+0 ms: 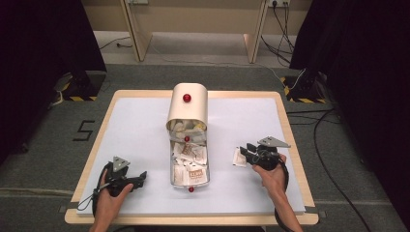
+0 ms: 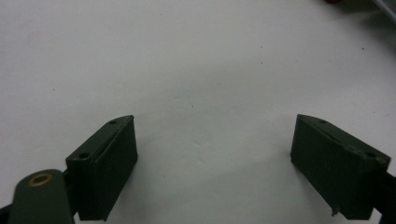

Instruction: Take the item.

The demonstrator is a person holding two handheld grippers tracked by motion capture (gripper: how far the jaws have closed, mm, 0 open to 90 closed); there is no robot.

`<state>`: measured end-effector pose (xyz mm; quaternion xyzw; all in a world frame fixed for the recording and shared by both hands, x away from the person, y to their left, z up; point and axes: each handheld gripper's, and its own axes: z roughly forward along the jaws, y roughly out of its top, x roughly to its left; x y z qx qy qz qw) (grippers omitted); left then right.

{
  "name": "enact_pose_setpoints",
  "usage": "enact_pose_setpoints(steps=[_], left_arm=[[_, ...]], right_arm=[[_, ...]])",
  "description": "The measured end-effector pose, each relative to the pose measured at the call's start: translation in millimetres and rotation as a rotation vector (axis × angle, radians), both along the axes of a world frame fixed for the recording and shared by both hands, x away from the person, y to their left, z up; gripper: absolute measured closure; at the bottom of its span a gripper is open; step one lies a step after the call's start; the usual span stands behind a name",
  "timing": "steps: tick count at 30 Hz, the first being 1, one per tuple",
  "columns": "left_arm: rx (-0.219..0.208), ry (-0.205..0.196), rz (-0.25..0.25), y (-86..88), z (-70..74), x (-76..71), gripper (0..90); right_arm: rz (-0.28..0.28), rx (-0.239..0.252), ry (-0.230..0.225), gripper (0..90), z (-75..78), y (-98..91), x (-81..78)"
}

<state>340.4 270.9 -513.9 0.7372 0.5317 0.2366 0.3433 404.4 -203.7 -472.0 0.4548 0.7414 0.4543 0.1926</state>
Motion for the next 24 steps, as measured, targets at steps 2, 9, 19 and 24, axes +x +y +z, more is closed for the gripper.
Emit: enact_pose_setpoints(steps=[2,9,19,24], left_arm=[[0.0,0.0,0.0,0.0,0.0,0.0,13.8],[0.0,0.0,0.0,0.0,0.0,0.0,13.8],[0.0,0.0,0.0,0.1,0.0,0.0,13.8],[0.0,0.0,0.0,0.1,0.0,0.0,13.8]], right_arm=[[0.001,0.0,-0.002,61.8,0.9,0.2,-0.6],[0.011,-0.007,-0.004,57.9,2.5,2.2,-1.5],[-0.001,-0.025,0.022,38.5,5.2,1.2,-3.0],[-0.004,-0.028,0.041,30.6,6.7,0.3,-5.5]])
